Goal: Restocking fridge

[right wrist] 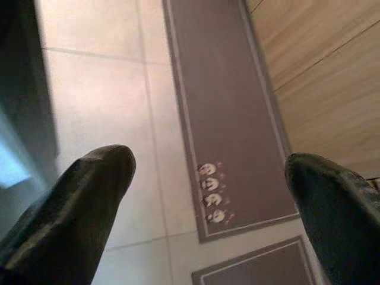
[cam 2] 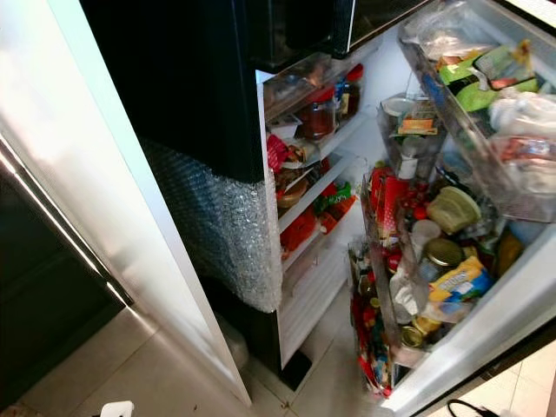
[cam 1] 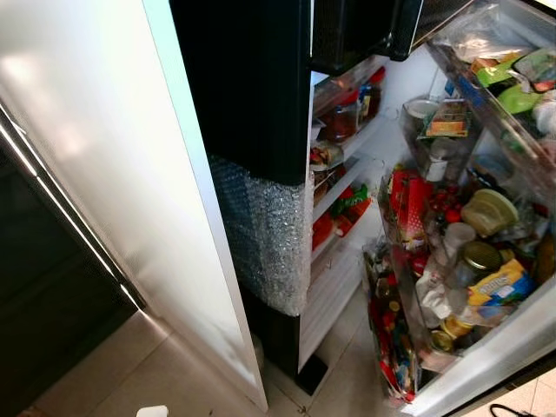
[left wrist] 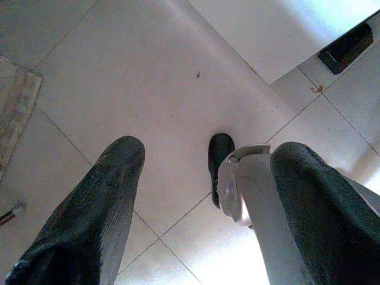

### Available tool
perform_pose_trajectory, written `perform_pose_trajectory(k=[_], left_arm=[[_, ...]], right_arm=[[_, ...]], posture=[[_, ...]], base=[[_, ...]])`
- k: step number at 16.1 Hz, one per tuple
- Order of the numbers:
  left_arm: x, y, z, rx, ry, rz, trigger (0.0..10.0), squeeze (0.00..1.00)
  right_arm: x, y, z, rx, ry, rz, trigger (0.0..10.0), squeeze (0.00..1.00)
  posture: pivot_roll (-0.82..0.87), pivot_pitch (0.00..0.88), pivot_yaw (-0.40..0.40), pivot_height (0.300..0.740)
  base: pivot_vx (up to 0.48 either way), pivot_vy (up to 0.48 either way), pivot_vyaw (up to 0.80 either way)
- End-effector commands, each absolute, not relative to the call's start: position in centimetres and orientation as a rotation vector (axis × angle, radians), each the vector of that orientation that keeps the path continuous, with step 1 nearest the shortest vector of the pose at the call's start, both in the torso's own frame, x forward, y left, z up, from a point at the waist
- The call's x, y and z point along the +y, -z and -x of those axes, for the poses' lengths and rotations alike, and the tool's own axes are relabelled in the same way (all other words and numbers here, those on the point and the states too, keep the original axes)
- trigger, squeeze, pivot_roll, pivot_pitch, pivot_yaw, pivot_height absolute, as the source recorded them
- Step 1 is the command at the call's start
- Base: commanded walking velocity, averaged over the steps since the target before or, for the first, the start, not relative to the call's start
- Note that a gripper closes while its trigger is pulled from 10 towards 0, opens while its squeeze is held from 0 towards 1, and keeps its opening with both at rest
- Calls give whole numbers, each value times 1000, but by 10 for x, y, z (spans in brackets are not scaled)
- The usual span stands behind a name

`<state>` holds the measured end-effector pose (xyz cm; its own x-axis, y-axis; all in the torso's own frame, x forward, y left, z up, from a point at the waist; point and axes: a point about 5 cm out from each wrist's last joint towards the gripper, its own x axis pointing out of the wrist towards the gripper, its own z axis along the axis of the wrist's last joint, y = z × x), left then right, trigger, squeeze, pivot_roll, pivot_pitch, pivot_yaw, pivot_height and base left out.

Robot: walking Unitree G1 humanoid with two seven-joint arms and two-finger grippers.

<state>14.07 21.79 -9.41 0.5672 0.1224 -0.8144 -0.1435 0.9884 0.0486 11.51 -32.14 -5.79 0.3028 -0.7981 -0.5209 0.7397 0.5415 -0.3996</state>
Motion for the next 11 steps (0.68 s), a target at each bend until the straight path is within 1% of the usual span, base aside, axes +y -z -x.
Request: perform_pose_trajectory(k=[1, 4, 5, 9, 11], left_arm=[[222, 94, -139, 969, -152, 7, 10000, 0], [218, 93, -143, 955, -140, -1, 10000, 0], [217, 93, -144, 951, -133, -7, 10000, 0], [215, 93, -144, 956, -107, -22, 10000, 0], [215, 94, -143, 959, -103, -27, 10000, 0]], right_arm=[[-324, 55, -116, 721, 1028, 108, 10000, 0], [-325, 53, -120, 711, 1037, 86, 10000, 0], [-323, 51, -128, 682, 1016, 96, 10000, 0], [-320, 49, -136, 645, 988, 81, 10000, 0], [-312, 48, -146, 598, 918, 24, 10000, 0]], posture=[[-102, 12, 30, 740], [-98, 0, 33, 740], [-98, 0, 34, 740], [-94, 0, 34, 740], [-90, 0, 35, 740]], base=[[0, 0, 0], [0, 0, 0], [0, 0, 0], [0, 0, 0], [0, 0, 0]])
